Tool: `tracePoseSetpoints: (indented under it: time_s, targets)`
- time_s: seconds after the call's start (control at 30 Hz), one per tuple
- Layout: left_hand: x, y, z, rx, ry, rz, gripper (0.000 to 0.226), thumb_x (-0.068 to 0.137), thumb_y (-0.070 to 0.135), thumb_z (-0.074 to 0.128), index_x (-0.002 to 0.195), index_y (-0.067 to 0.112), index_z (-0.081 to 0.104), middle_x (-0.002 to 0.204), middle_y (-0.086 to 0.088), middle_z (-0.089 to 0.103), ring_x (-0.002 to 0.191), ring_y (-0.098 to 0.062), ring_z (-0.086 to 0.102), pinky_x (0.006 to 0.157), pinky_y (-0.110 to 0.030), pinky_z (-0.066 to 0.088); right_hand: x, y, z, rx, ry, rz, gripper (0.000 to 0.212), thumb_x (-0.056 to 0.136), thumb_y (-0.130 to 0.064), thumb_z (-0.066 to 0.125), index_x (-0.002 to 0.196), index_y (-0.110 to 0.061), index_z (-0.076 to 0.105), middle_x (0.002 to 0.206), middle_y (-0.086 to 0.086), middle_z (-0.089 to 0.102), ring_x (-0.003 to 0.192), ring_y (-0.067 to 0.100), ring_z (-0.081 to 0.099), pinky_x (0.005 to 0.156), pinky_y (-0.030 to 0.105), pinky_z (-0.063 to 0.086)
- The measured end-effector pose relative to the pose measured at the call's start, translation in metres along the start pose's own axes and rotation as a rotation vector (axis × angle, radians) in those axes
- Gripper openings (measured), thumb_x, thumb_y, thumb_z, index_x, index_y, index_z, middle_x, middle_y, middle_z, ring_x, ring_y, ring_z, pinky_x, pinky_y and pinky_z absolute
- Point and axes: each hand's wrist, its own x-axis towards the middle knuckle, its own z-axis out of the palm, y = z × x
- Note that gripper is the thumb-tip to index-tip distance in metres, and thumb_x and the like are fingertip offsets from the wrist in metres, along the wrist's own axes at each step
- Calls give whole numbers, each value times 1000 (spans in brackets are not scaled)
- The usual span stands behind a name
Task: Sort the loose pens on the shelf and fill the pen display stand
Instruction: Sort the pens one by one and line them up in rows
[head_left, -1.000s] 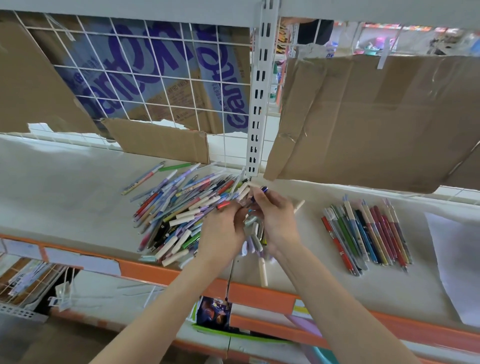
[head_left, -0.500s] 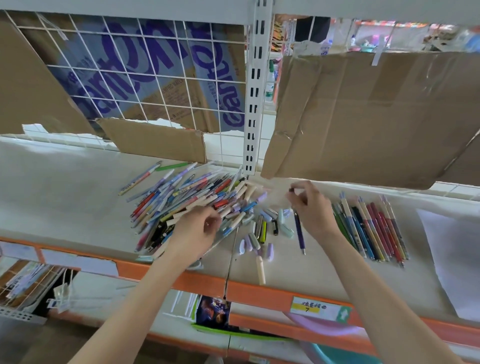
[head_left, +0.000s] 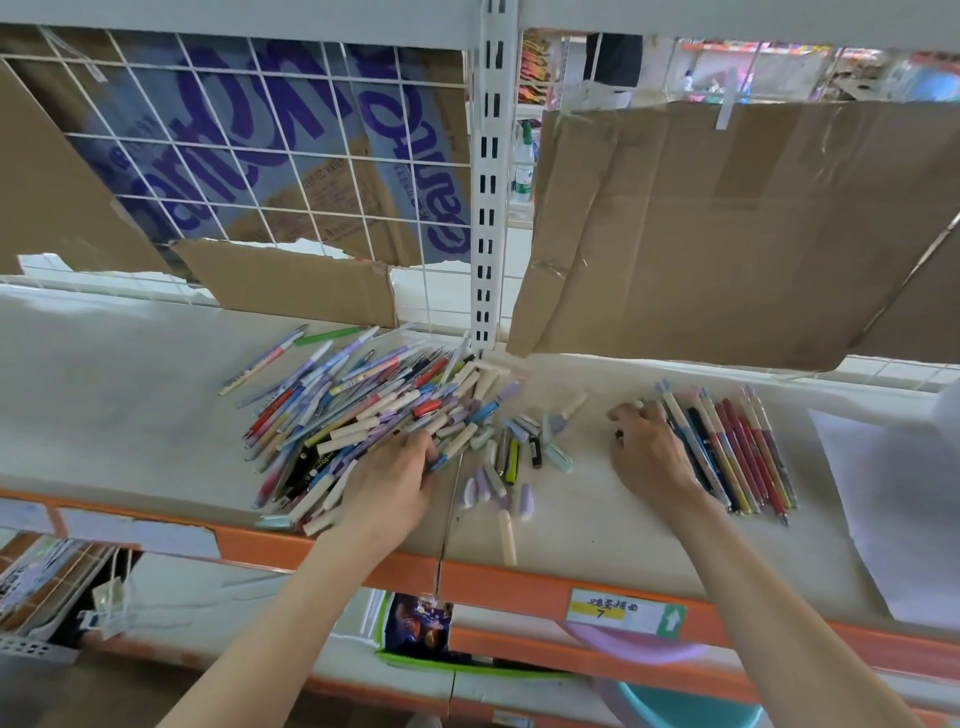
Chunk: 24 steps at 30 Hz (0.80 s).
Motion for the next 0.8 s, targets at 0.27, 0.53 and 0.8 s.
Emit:
tracePoseSetpoints:
  time_s: [0.27, 0.53, 0.8]
  targets:
    - [-3, -3, -11, -269, -27, -59, 16, 93, 11, 48, 100, 20, 36, 97, 0, 56, 82, -15, 54, 65, -31, 43, 6, -35, 11, 222, 60, -310, 14, 89, -5, 56, 97, -10, 67, 91, -2, 51, 73, 13, 52, 68, 21, 36]
    - [-2, -2, -14, -399, -45, -106, 27, 98, 10, 40, 123, 12, 50, 112, 3, 52, 95, -7, 48, 77, -19, 36, 25, -55, 30, 91, -112, -249, 25, 92, -13, 50, 114, -8, 62, 111, 9, 49, 90, 22, 53, 81, 29, 44]
    - [-8, 0, -18, -455, -61, -69, 20, 98, 20, 46, 112, 14, 58, 101, 4, 57, 92, -11, 54, 71, -9, 38, 29, -56, 19, 595, -188, -81, 5, 85, -14, 65, 90, -12, 64, 77, -4, 60, 71, 10, 54, 59, 14, 39]
